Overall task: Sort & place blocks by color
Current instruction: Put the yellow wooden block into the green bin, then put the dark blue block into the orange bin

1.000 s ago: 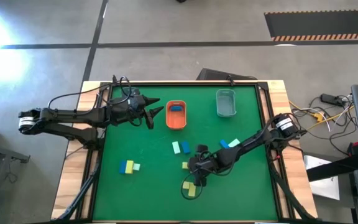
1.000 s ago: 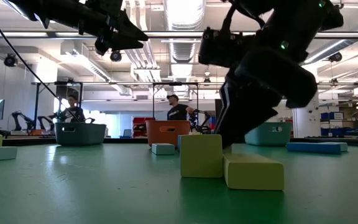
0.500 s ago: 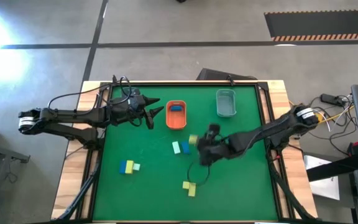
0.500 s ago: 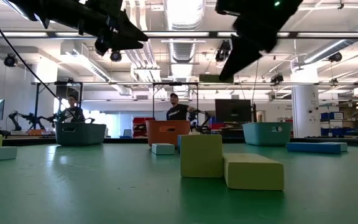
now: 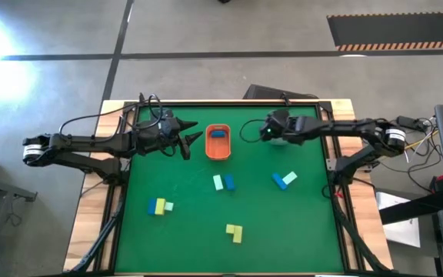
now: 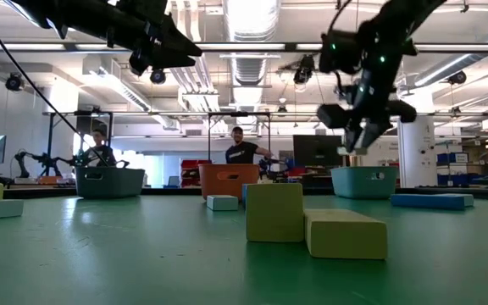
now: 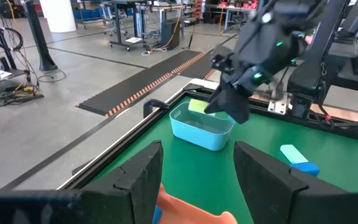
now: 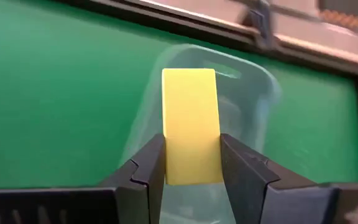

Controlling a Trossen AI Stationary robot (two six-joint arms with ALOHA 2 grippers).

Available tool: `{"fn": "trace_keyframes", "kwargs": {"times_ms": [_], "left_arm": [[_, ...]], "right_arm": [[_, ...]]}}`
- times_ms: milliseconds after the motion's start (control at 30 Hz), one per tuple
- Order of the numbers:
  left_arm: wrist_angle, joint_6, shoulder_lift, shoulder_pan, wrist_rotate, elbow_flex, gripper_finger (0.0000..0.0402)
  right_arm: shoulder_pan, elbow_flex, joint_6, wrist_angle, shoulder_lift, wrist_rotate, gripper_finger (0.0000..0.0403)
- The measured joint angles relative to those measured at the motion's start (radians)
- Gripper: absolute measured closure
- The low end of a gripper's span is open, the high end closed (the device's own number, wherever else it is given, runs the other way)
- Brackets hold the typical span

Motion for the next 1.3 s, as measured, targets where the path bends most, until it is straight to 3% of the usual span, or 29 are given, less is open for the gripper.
{"fn": "trace_keyframes", "kwargs": {"times_ms": [167, 333, 567, 733, 1300], "left_arm": [[-0.002, 0.001, 0.000, 0.000, 0.000, 0.000, 0.0220], [-0.001, 0.001, 0.000, 0.000, 0.000, 0.000, 0.0220], [0.002, 0.001, 0.005, 0.000, 0.000, 0.000, 0.0220], [0.010, -0.003, 0.005, 0.000, 0.000, 0.000, 0.0220], [0.017, -0.037, 0.088, -0.053, 0.000, 0.006, 0.0220]], "right_arm": [[-0.058, -0.069, 0.086, 0.013, -0.001, 0.012, 0.0279], [-0.066, -0.103, 0.086, 0.078, -0.001, 0.012, 0.0244], [-0.065, -0.065, -0.018, 0.107, -0.008, 0.017, 0.0201], [-0.054, -0.016, -0.139, 0.097, -0.051, -0.045, 0.0194], [0.355, -0.106, -0.254, 0.153, -0.287, -0.042, 0.0237]]}}
